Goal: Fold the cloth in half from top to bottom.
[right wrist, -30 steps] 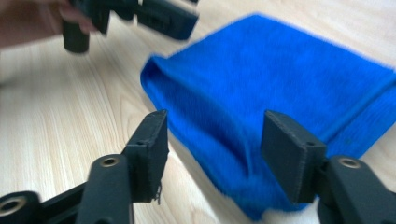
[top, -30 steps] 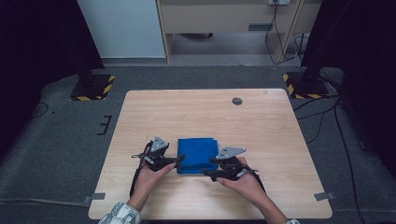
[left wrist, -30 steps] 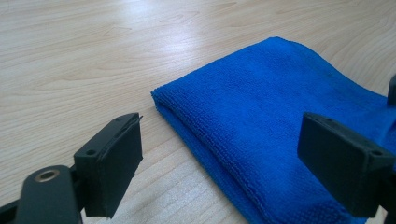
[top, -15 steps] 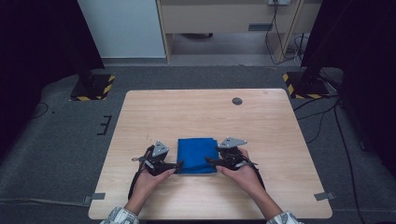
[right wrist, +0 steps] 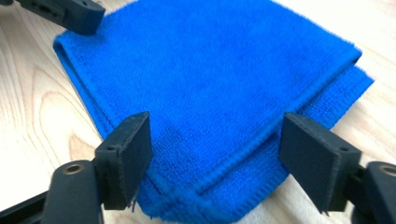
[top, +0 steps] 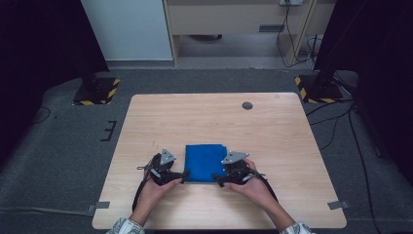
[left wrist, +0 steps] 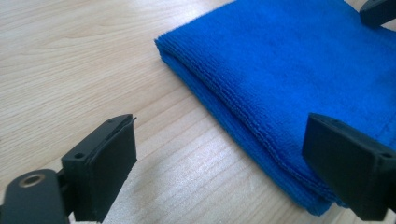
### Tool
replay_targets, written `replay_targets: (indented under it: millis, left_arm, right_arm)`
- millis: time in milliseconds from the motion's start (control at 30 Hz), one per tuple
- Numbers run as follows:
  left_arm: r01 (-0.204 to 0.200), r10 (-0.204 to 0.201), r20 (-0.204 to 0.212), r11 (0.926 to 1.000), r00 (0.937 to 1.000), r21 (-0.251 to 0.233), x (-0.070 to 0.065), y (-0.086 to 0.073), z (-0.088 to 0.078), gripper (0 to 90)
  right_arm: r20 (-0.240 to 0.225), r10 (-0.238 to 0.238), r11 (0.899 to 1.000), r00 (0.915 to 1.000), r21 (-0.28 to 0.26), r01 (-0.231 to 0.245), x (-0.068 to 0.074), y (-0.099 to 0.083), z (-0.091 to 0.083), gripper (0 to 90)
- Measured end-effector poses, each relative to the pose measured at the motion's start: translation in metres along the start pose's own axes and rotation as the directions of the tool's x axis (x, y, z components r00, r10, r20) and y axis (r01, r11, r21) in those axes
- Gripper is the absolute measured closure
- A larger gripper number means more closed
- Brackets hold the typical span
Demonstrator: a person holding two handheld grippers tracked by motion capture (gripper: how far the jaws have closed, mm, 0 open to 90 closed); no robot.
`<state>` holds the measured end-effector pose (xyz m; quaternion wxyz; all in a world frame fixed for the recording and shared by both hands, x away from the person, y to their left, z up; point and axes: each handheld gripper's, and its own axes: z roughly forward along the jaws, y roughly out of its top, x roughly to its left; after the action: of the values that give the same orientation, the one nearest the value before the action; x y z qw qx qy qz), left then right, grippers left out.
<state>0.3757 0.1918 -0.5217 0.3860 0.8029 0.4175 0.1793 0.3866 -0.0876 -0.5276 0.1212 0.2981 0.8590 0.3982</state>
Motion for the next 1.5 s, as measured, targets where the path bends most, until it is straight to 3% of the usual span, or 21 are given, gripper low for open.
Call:
replay_targets:
  millis: [267, 633, 867, 1500]
  left_arm:
    - [0.037, -0.038, -0.013, 0.9965, 0.9992, -0.075, 0.006, 0.002, -0.009, 4.8]
    - [0.076, -0.079, -0.028, 0.9915, 0.9965, -0.106, 0.016, 0.002, -0.014, 4.9]
    - [0.104, -0.111, -0.045, 0.9854, 0.9928, -0.134, 0.026, 0.001, -0.020, 4.9]
    - [0.109, -0.121, -0.086, 0.9860, 0.9890, -0.126, 0.058, -0.008, -0.031, 5.4]
  right_arm:
    - [0.018, 0.028, 0.997, 0.9994, -0.073, -0.027, -0.005, 0.011, -0.006, 14.1]
    - [0.046, 0.057, 0.988, 0.9974, -0.147, -0.049, -0.016, 0.021, -0.020, 9.3]
    - [0.055, 0.093, 0.976, 0.9941, -0.200, -0.080, -0.027, 0.024, -0.034, 8.6]
    - [0.109, 0.154, 0.964, 0.9820, -0.234, -0.126, -0.051, 0.021, -0.053, 7.6]
